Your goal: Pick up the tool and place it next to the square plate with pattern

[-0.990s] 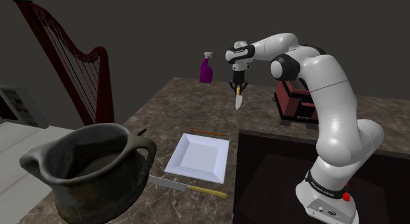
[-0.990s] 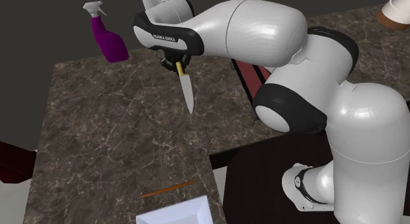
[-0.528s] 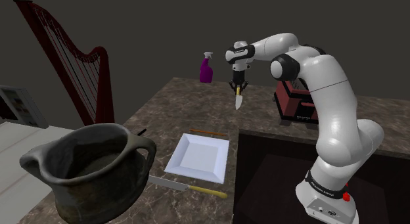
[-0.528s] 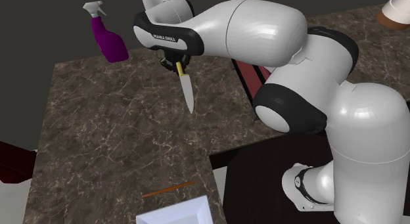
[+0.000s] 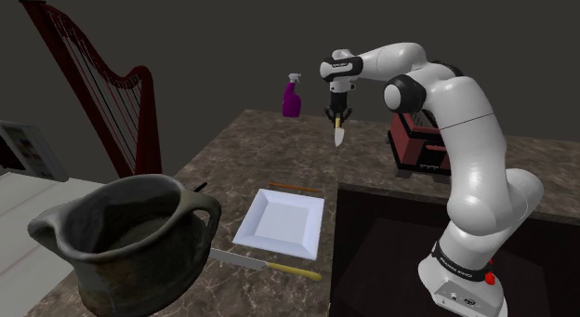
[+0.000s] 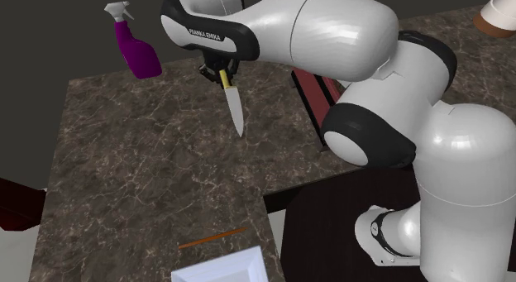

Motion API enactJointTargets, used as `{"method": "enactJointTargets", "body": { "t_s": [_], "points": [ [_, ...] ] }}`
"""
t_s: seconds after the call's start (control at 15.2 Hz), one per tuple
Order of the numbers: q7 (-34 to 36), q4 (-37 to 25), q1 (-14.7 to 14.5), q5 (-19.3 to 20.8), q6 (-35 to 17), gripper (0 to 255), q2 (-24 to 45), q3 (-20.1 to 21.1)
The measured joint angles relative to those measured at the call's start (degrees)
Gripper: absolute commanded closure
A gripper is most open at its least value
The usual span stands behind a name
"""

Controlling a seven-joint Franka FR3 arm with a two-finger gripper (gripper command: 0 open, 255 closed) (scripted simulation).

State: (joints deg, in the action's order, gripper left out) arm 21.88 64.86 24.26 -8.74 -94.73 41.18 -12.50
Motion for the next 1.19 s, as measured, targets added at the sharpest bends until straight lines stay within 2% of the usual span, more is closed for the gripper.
{"method": "enactJointTargets", "body": {
  "t_s": [0.59, 0.73, 0.99, 1.19],
  "points": [
    [0.4, -6.8, 0.6, 0.1, 6.8, 255, -0.1, -0.1],
    [1.6, -3.8, -0.8, 0.3, 5.8, 255, -2.1, 0.1],
    [4.9, 6.5, -5.1, 0.9, 1.9, 255, -8.6, 0.5],
    [8.1, 11.1, -8.0, 1.2, 0.1, 255, -11.6, 1.2]
  ]
}}
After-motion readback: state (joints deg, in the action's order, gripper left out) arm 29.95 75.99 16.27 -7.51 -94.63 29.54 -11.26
